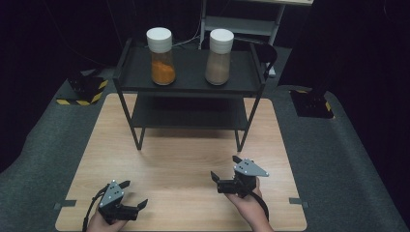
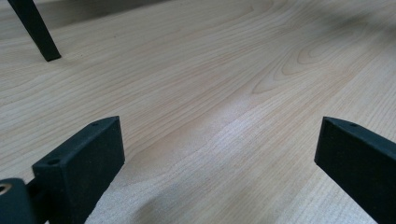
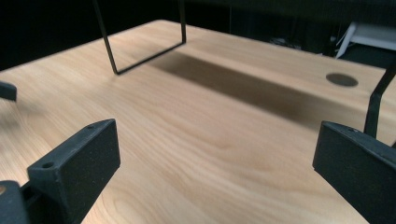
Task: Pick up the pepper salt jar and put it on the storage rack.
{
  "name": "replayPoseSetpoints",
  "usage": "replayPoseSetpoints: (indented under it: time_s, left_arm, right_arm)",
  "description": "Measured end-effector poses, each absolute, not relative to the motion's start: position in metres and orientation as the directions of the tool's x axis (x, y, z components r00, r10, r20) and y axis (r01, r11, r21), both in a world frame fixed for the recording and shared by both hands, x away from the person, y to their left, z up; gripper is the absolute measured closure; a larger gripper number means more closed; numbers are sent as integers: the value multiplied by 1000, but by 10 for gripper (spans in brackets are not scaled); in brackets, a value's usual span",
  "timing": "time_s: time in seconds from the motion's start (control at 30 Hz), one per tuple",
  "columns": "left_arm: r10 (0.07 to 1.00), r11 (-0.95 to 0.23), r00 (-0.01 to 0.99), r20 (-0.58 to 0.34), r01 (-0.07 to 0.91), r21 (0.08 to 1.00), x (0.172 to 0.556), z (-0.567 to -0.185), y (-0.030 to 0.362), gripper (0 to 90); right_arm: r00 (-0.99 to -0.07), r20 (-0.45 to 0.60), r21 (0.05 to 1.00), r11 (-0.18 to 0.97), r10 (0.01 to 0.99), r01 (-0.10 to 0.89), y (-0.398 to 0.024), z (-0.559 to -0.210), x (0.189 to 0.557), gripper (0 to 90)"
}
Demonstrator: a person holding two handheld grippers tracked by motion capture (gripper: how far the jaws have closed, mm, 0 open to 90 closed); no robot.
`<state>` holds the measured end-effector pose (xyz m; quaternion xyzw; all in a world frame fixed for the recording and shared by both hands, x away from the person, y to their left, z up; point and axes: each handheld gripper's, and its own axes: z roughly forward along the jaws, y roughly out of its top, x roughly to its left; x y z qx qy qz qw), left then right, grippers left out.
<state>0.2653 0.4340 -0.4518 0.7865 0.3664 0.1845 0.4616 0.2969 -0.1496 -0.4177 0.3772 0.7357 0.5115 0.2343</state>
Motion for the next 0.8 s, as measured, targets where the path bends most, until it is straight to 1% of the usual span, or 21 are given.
replayPoseSetpoints:
  time_s: [0.27,0.5,0.6,0.8]
  left_arm:
    - [745,-310,666,-51,412,857,267,-451,434,18]
    - [742,-314,668,-48,411,856,270,-451,431,18]
    - [737,-322,674,-44,407,855,273,-450,429,18]
    - [726,-349,687,-24,398,848,278,-449,422,19]
  right_arm:
    - [-589,64,914,189,806,358,-152,-445,288,1]
    - [-552,25,902,220,834,373,-151,-462,272,2]
    - [-538,15,896,227,843,381,-152,-464,269,2]
    - [-530,-22,897,251,847,363,-153,-465,262,5]
